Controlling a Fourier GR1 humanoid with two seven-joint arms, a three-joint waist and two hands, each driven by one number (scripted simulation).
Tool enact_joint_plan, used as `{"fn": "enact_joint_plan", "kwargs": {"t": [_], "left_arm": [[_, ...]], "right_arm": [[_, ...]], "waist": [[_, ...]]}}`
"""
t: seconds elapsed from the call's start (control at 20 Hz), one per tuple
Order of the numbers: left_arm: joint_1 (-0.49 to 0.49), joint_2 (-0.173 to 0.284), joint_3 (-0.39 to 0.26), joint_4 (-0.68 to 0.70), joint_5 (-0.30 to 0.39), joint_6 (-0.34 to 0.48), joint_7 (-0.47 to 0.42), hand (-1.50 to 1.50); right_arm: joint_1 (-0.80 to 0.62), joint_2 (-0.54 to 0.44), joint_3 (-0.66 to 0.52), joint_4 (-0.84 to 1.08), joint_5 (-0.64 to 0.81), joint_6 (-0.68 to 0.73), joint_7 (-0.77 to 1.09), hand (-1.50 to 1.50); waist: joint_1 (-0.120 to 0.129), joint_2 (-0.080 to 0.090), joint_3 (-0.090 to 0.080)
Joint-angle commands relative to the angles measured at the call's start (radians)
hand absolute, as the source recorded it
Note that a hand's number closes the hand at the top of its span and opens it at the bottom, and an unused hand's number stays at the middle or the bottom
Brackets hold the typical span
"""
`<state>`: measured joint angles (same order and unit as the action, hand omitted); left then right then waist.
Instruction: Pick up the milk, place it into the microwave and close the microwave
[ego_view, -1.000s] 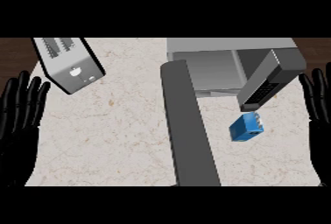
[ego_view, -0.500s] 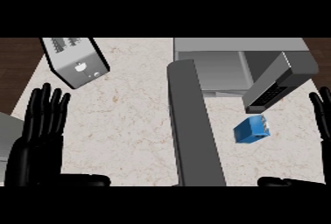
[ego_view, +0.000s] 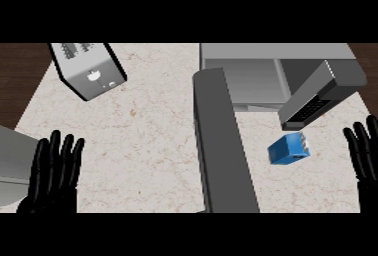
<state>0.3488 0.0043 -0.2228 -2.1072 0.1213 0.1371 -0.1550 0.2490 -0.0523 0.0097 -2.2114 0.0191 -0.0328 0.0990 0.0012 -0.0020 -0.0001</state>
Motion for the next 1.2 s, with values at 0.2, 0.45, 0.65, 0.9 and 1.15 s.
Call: {"fn": "enact_joint_plan", "kwargs": {"t": [0.2,0.45,0.65,0.9,1.15], "left_arm": [[0.202,0.029,-0.033,0.046,0.041,-0.100,-0.229,-1.50],[0.262,0.008,-0.098,-0.019,-0.010,-0.054,-0.210,-1.50],[0.211,0.042,-0.027,0.040,0.060,-0.089,-0.233,-1.50],[0.305,0.052,-0.072,-0.038,0.042,-0.084,-0.266,-1.50],[0.311,0.050,-0.073,0.133,0.051,-0.125,-0.390,-1.50]], "right_arm": [[0.015,0.029,-0.014,0.104,-0.007,0.010,-0.062,-1.50],[0.073,0.051,0.036,0.224,0.000,-0.013,-0.192,-1.50],[0.022,0.027,-0.099,0.408,-0.054,0.034,-0.330,-1.50],[-0.081,0.048,-0.144,0.600,-0.015,-0.049,-0.404,-1.50],[-0.121,0.051,-0.158,0.721,0.007,-0.099,-0.465,-1.50]], "waist": [[0.005,0.000,0.000],[0.003,0.000,0.000],[0.003,0.002,0.000],[0.009,0.002,0.001],[0.007,0.002,0.000]]}}
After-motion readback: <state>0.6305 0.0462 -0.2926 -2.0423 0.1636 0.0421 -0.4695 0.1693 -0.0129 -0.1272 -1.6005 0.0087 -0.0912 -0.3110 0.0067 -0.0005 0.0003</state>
